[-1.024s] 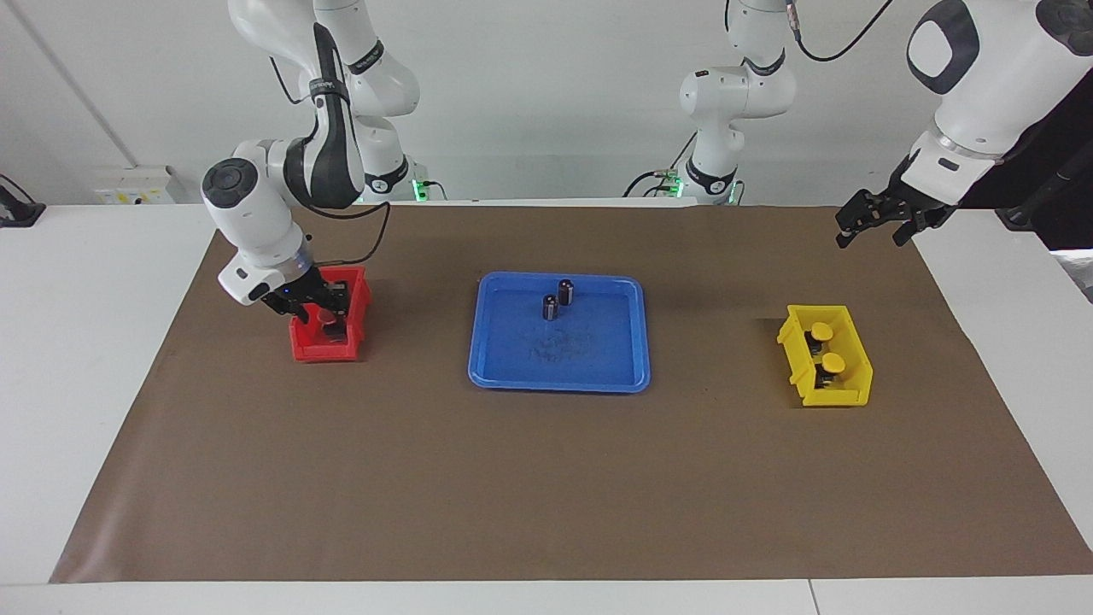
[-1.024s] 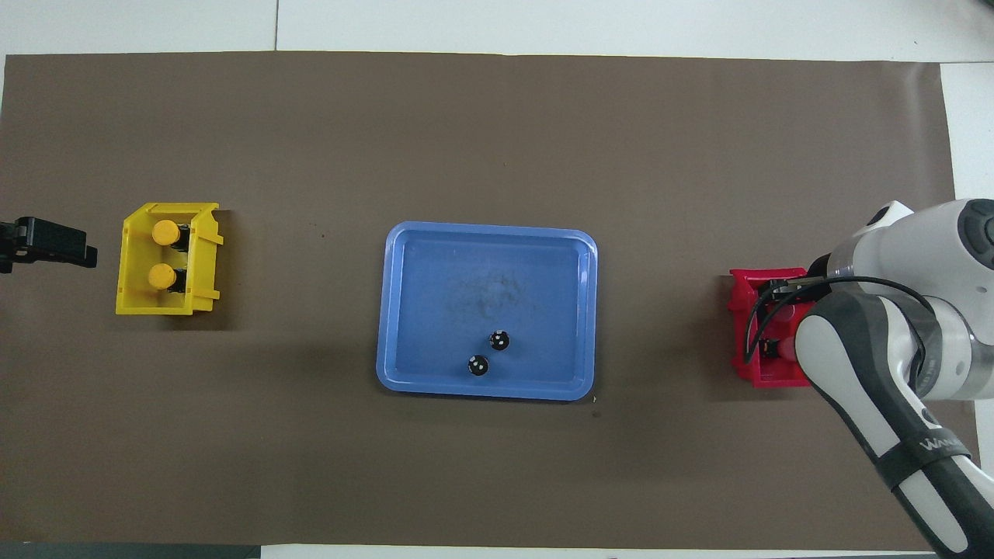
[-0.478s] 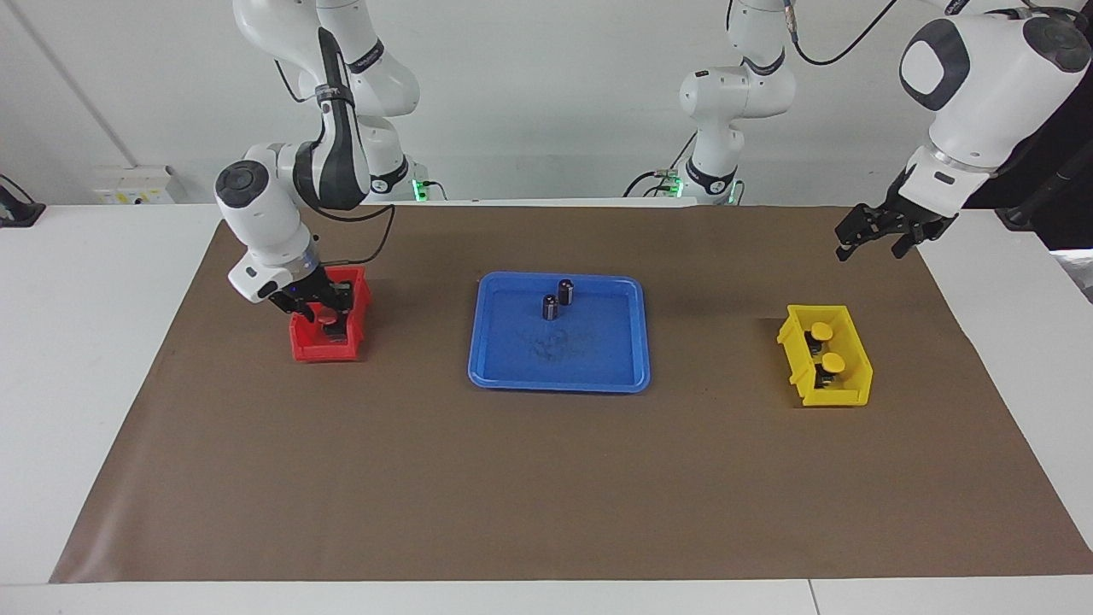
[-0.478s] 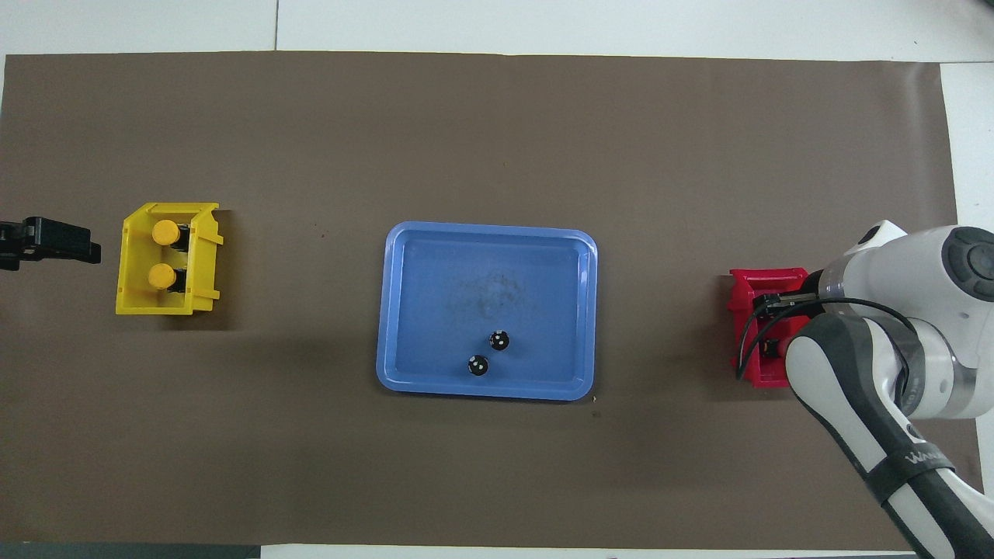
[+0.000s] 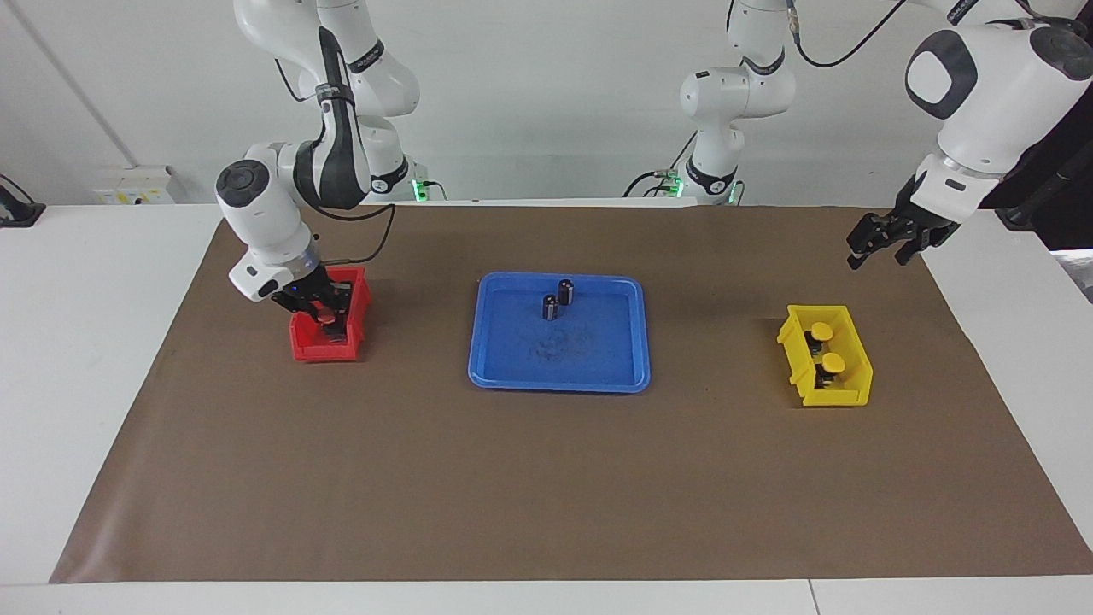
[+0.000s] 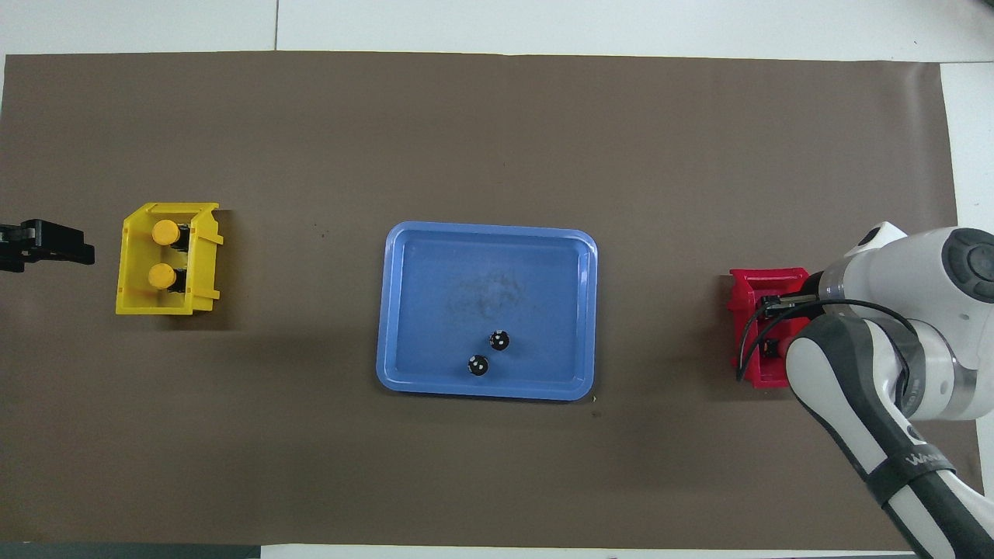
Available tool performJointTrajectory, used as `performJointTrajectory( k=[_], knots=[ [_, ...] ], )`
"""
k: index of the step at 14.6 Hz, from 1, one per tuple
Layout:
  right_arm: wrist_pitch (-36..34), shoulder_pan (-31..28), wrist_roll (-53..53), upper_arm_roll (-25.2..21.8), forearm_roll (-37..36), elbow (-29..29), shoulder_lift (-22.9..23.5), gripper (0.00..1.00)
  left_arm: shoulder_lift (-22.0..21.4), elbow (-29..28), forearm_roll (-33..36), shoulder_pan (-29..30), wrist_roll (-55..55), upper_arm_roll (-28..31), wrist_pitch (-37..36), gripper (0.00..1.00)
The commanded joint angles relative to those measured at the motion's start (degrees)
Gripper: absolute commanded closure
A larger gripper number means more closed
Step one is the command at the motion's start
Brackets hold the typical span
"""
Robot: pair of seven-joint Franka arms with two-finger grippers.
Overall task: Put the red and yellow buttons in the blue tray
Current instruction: 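Reach the right gripper into the red holder and grasp a red button, then place the red button in the tray while the left gripper grasps a yellow button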
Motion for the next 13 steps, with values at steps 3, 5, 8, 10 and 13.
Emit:
performJointTrajectory(
  k=[3, 5, 8, 10, 13],
  knots=[
    [-22.34, -0.06, -1.29, 0.52, 1.01, 20.86, 3.98, 0.79, -0.33, -9.28, 0.53, -0.15, -0.04, -0.24, 11.96, 0.18],
    [-29.65, 2.56, 0.46, 1.23, 1.45, 30.71, 6.79, 0.78, 1.78, -10.42, 0.53, -0.07, 0.13, -0.24, 14.86, 0.18],
    [-33.72, 8.89, 11.51, 1.31, 6.61, 43.56, 12.33, 0.78, 4.24, -11.92, 0.53, 0.02, 0.22, -0.24, 18.12, 0.21],
    [-31.71, 17.74, 24.92, 1.32, 7.08, 47.71, 16.11, 0.80, 5.21, -13.67, 0.53, 0.02, 0.31, -0.24, 20.23, 0.22],
    [-25.22, 26.90, 35.69, 1.23, 4.37, 50.88, 23.14, 0.83, 6.27, -14.29, 0.53, 0.11, 0.31, -0.24, 21.99, 0.27]
  ],
)
